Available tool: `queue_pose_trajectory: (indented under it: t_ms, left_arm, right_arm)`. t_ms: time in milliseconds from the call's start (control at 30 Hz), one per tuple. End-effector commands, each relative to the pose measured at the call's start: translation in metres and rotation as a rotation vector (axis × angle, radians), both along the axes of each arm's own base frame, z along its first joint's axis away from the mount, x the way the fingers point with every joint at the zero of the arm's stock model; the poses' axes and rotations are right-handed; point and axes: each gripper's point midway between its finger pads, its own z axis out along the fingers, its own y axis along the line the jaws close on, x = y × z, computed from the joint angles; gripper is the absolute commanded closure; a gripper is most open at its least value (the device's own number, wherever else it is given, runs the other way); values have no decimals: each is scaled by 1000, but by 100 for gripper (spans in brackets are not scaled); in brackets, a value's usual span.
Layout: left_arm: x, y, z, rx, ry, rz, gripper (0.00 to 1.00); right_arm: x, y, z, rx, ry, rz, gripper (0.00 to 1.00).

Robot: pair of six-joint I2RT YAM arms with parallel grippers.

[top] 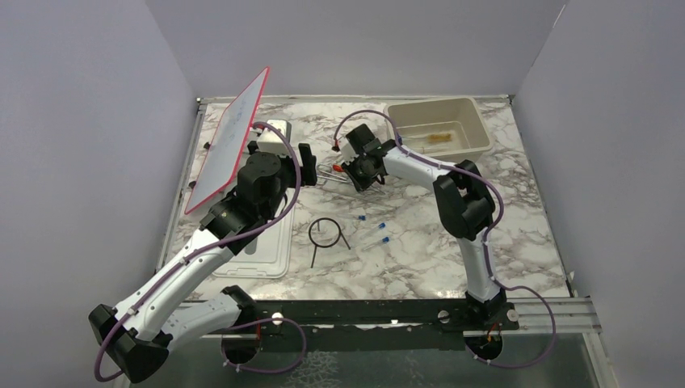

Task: Organize the chemistry lab equipment

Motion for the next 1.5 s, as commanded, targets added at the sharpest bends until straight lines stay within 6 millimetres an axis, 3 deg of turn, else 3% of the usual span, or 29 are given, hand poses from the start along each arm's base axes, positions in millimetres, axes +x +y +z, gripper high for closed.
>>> queue_pose_trajectory:
  t_ms: [0, 133, 267, 600, 667, 833, 1133, 1333, 1467]
  left_arm:
    - [3, 2, 6, -18, -10, 13, 19]
    - [3, 2, 7, -22, -11, 14, 19]
    - [3, 3, 8, -32, -11, 15, 19]
    - [-1, -7, 15, -130, -1, -15, 19]
    - [-3, -13, 17, -167, 5, -36, 19]
    - [-7, -35, 24, -278, 42, -114, 17]
    - [12, -69, 12, -436, 215, -244, 13]
    - [20, -68, -4, -477, 271, -199, 13]
    - [24, -67, -2, -490, 249, -192, 12]
  right_arm:
    - [-1, 2, -14, -16, 21, 49, 85]
    - [-1, 1, -10, -23, 9, 81, 99]
    - [-3, 7, 14, 36, -26, 97, 99]
    - [-4, 24, 124, 324, -256, 58, 99]
    - [-7, 23, 150, 380, -310, 49, 99]
    - [-25, 19, 190, 472, -389, 87, 99]
    - [-55, -7, 204, 472, -421, 140, 99]
    - [-59, -23, 227, 537, -450, 110, 99]
    - [-66, -31, 240, 571, -458, 126, 99]
